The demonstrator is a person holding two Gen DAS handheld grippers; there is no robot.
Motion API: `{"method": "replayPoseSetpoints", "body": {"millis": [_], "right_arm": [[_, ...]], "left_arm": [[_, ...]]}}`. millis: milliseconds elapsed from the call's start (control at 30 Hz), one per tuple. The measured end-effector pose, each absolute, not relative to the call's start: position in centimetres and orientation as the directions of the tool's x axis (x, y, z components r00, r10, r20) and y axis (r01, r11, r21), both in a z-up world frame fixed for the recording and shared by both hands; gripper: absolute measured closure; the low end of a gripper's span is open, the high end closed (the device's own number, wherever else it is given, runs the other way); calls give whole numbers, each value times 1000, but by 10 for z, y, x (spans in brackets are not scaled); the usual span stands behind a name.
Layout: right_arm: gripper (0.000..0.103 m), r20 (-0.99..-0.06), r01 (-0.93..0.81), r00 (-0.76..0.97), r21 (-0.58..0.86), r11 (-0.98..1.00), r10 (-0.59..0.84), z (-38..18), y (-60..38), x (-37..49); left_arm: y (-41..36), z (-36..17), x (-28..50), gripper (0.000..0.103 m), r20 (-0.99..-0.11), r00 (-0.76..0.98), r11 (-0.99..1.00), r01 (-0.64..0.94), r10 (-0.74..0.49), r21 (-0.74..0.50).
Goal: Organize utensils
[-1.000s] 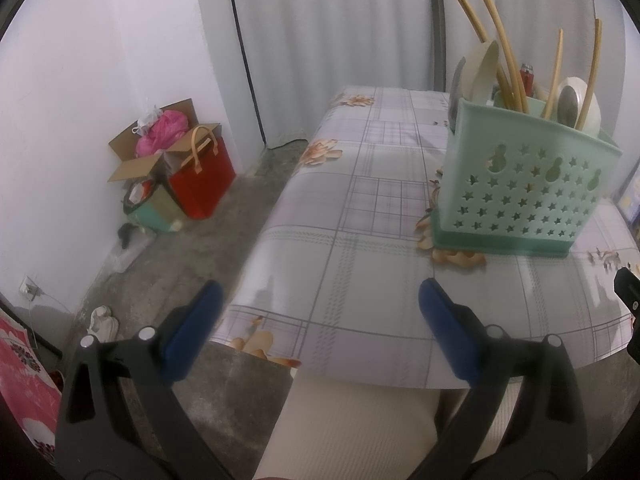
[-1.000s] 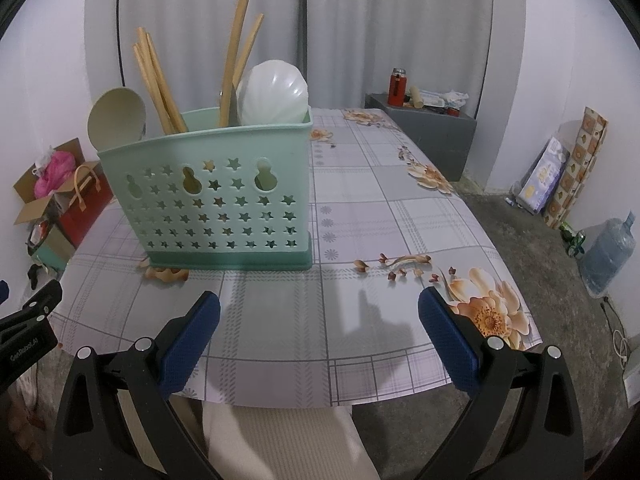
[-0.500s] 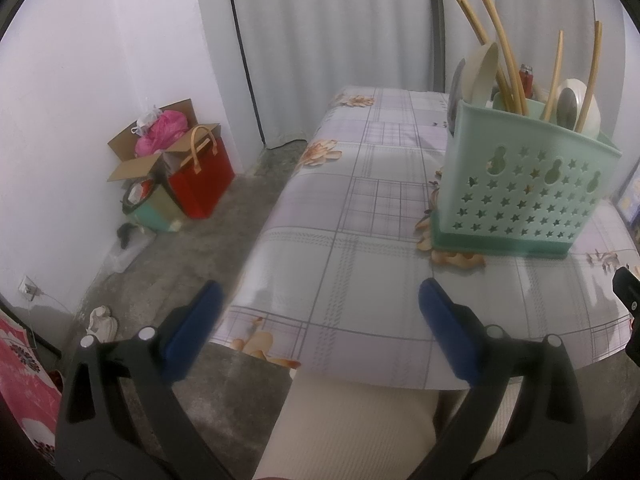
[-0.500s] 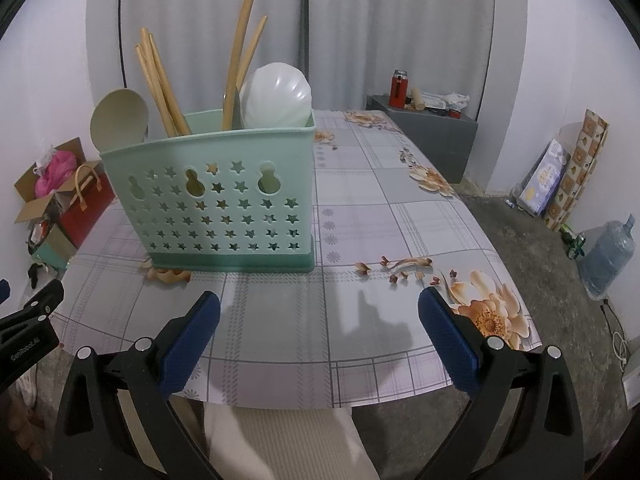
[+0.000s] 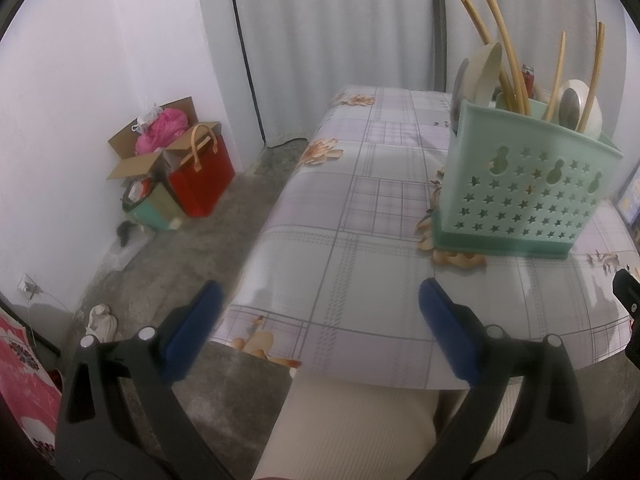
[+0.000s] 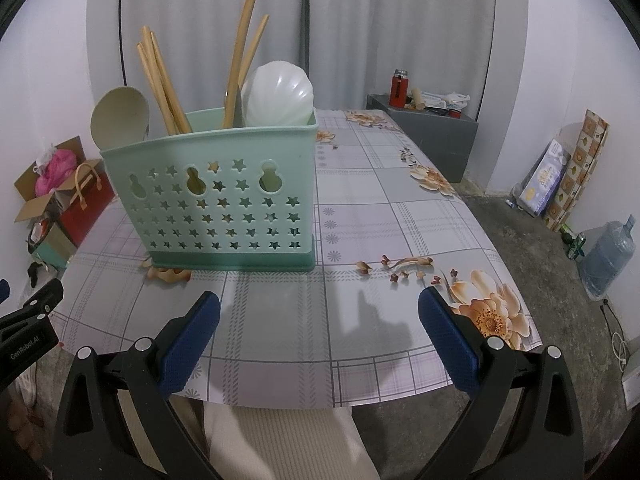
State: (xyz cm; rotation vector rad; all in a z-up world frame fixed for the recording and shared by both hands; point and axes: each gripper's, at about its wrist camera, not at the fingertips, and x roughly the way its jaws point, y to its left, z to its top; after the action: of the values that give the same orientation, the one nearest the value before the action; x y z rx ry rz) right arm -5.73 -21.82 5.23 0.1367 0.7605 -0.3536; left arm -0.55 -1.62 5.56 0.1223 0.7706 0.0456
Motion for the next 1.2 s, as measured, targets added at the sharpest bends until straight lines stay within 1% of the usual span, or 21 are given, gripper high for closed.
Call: {"method": "replayPoseSetpoints", "body": {"millis": [1200], "right_arm": [[6,-695,361,669,-6,933,-263,53,-217,-57]], "left_arm": [[-14,55,-5,9,-692,717,993,1,83,121]]}}
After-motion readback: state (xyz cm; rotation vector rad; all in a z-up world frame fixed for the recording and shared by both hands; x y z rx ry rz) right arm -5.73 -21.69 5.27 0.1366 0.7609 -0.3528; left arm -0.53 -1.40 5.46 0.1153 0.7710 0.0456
